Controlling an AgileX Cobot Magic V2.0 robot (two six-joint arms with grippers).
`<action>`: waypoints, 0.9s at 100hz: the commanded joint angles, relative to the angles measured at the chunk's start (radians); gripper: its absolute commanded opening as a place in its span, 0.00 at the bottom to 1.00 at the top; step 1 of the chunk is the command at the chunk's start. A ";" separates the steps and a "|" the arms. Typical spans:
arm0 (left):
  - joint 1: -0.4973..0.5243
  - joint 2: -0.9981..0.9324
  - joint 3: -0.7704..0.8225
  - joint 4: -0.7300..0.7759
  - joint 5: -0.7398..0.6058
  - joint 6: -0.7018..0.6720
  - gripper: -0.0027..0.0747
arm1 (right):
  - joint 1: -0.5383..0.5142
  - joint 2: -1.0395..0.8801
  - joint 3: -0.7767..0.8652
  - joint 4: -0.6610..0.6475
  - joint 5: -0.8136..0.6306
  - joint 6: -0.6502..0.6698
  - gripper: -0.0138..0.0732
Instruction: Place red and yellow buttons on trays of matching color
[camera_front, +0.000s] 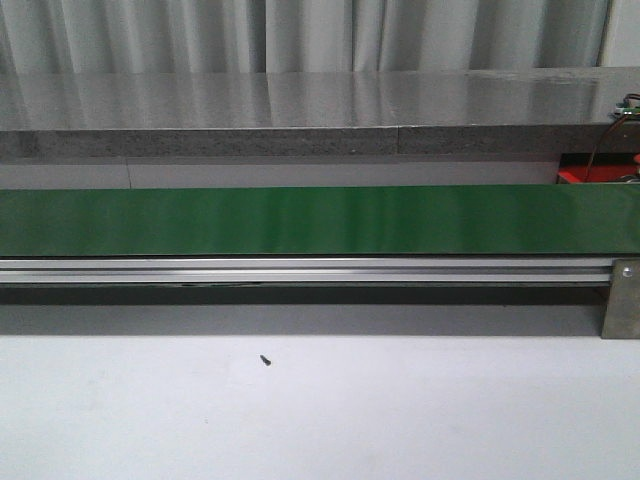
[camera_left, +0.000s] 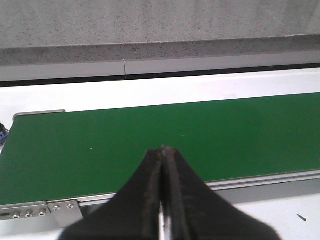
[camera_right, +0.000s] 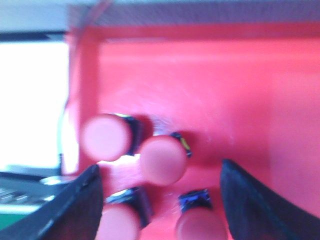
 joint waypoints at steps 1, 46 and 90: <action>-0.007 0.003 -0.030 -0.010 -0.076 -0.002 0.01 | 0.013 -0.120 -0.038 0.043 0.003 -0.005 0.74; -0.007 0.003 -0.030 -0.010 -0.076 -0.002 0.01 | 0.219 -0.454 0.188 0.050 -0.017 -0.020 0.74; -0.007 0.003 -0.030 -0.010 -0.059 -0.002 0.01 | 0.356 -0.940 0.856 0.050 -0.281 -0.020 0.74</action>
